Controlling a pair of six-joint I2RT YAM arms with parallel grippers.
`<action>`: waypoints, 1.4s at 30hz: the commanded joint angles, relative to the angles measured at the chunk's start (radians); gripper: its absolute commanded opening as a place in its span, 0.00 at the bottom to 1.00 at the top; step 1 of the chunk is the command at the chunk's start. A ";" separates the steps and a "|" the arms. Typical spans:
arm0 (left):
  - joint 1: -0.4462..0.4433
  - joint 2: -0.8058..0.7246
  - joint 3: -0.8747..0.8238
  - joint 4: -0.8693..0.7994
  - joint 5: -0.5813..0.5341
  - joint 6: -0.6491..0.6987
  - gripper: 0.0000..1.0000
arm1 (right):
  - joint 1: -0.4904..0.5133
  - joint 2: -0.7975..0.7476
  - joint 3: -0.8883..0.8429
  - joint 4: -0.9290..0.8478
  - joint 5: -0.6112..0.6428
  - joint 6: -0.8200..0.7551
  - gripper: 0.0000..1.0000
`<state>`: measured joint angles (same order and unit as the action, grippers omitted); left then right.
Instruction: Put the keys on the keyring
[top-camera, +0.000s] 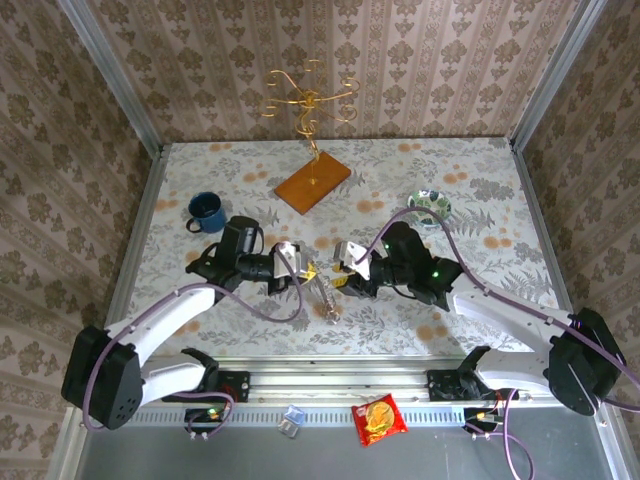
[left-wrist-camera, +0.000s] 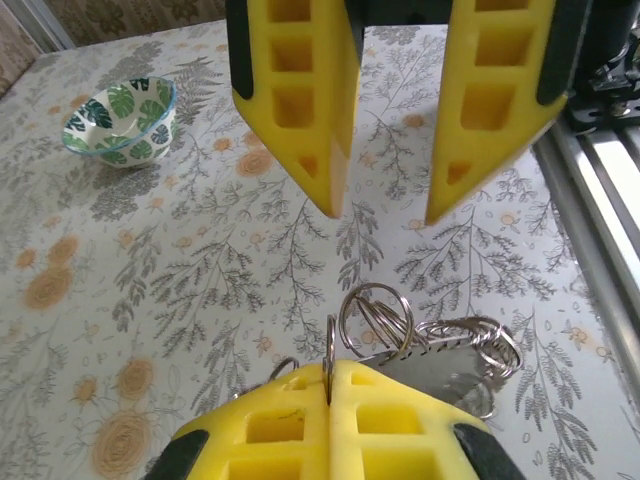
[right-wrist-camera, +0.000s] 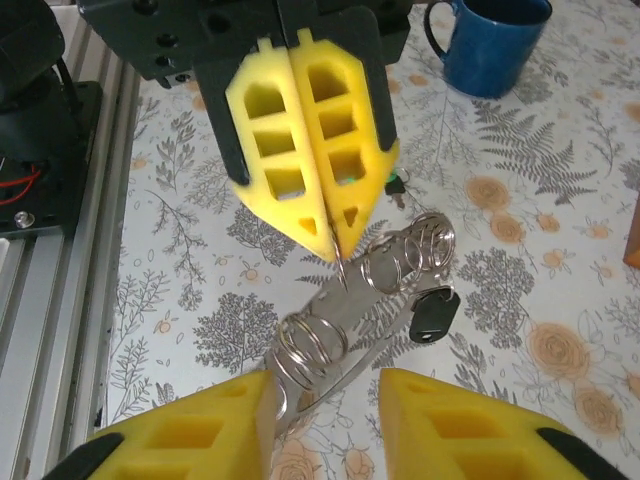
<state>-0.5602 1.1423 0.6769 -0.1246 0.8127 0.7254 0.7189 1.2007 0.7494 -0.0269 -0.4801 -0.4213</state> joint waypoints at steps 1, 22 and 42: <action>-0.021 -0.039 -0.009 0.049 -0.058 -0.013 0.00 | 0.019 0.024 0.016 0.057 0.038 -0.043 0.31; -0.037 -0.038 -0.042 0.114 -0.034 -0.075 0.00 | 0.047 0.112 0.037 0.162 0.071 -0.052 0.21; -0.037 -0.041 -0.056 0.132 -0.011 -0.081 0.00 | 0.056 0.142 0.065 0.145 0.111 -0.075 0.04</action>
<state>-0.5892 1.1088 0.6319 -0.0322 0.7586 0.6651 0.7708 1.3312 0.7734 0.1093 -0.3725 -0.4763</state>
